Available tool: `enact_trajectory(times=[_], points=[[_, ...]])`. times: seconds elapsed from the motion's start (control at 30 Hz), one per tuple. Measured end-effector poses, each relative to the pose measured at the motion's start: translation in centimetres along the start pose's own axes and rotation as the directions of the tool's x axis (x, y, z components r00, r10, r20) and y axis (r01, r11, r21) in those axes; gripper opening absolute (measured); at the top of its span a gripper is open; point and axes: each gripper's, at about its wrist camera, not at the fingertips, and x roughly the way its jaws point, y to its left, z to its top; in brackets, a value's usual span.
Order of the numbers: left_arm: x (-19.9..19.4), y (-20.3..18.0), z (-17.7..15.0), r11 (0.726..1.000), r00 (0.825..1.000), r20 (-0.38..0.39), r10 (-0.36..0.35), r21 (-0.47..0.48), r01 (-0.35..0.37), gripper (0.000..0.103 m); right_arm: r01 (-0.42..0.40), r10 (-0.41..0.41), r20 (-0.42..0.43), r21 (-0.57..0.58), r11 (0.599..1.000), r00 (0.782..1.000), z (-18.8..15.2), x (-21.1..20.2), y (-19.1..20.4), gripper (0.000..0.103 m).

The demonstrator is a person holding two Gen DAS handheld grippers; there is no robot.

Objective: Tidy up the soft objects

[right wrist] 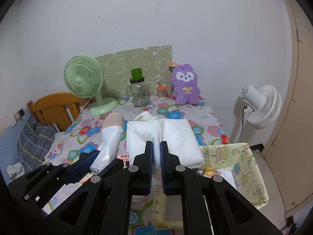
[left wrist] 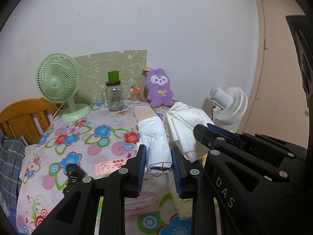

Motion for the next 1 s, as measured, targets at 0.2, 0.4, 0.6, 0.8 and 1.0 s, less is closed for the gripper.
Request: enact_trajectory(times=[0.2,0.4,0.6,0.8,1.0], points=[[1.0,-1.5,0.0,1.000,1.000,-0.009,-0.026,0.016,0.026,0.025,0.028,-0.028,-0.003,0.006,1.000,1.000,-0.2,0.1,-1.8,0.010],[2.1,-2.9,-0.1,0.998,0.999,-0.024,-0.049,0.033,0.050,0.025,0.047,-0.047,-0.012,0.025,0.999,0.999,-0.6,0.5,-3.6,0.010],[3.7,-4.5,-0.5,0.995,0.995,-0.058,-0.084,0.055,0.088,0.025,0.077,-0.075,-0.034,0.052,0.996,0.997,-1.3,1.2,-5.5,0.010],[5.1,-5.8,-0.7,0.991,0.990,-0.090,-0.104,0.071,0.110,0.025,0.100,-0.096,-0.059,0.075,0.992,0.994,-2.0,2.0,-7.2,0.010],[6.6,-6.8,-1.3,0.988,0.984,-0.137,-0.114,0.087,0.127,0.025,0.114,-0.105,-0.098,0.101,0.988,0.990,-2.9,3.0,-8.8,0.010]])
